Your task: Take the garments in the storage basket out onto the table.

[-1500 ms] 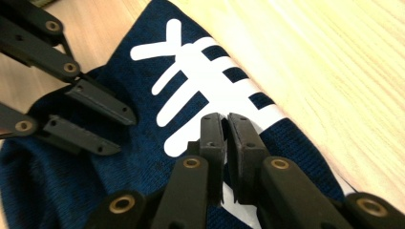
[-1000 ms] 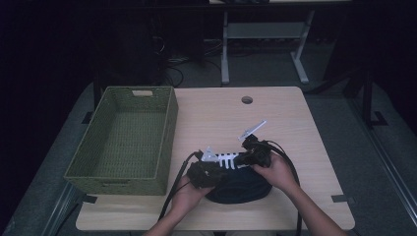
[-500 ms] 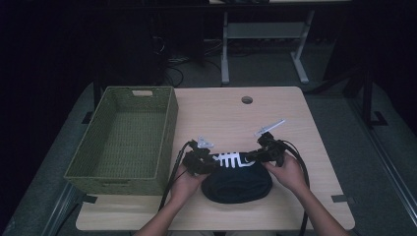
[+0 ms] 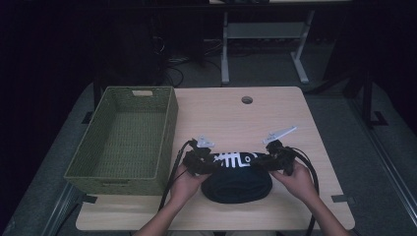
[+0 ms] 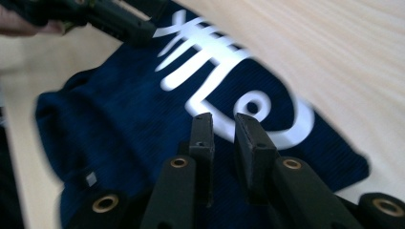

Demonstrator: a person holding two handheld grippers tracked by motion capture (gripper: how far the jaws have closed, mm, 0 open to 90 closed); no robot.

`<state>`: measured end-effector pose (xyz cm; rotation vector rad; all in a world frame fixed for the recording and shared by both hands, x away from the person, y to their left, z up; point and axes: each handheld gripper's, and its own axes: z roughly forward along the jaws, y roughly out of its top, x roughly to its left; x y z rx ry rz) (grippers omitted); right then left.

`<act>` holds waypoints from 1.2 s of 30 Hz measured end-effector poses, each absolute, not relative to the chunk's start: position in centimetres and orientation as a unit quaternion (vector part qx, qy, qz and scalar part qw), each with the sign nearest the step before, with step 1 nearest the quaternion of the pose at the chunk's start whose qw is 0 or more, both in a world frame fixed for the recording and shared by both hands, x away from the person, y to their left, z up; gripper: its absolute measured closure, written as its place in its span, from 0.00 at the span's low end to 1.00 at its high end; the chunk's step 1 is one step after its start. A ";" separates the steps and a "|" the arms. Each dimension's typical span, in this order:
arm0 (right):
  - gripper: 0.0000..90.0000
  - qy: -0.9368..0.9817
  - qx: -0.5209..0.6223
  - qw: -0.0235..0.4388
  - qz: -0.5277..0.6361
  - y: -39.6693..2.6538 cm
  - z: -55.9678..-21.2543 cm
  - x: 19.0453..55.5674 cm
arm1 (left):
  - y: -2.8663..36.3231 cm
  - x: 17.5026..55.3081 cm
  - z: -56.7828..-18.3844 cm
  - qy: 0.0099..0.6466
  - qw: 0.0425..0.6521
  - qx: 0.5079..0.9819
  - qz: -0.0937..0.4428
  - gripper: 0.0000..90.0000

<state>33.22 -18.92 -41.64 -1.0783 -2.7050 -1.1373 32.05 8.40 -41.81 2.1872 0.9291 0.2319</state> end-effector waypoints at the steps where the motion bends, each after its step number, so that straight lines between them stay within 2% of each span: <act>1: 0.86 -0.865 -0.343 0.008 -0.368 -19.0 -41.6 32.9 | 8.3 31.7 -41.5 0.356 0.371 0.853 0.087 0.68; 11: 0.90 -0.876 -0.322 0.031 -0.359 -19.1 -42.8 28.8 | 7.1 29.0 -42.1 0.316 0.357 0.877 0.053 0.67; 24: 0.91 -0.878 -0.327 0.034 -0.347 -18.8 -45.2 28.5 | 6.7 28.7 -44.0 0.306 0.332 0.889 0.075 0.67; 28: 0.86 -0.876 -0.330 0.036 -0.351 -18.8 -44.6 28.6 | 6.8 28.5 -43.4 0.309 0.338 0.885 0.087 0.66; 36: 0.78 -0.868 -0.347 0.003 -0.356 -19.3 -43.1 29.2 | 8.3 29.2 -42.3 0.338 0.339 0.871 0.113 0.64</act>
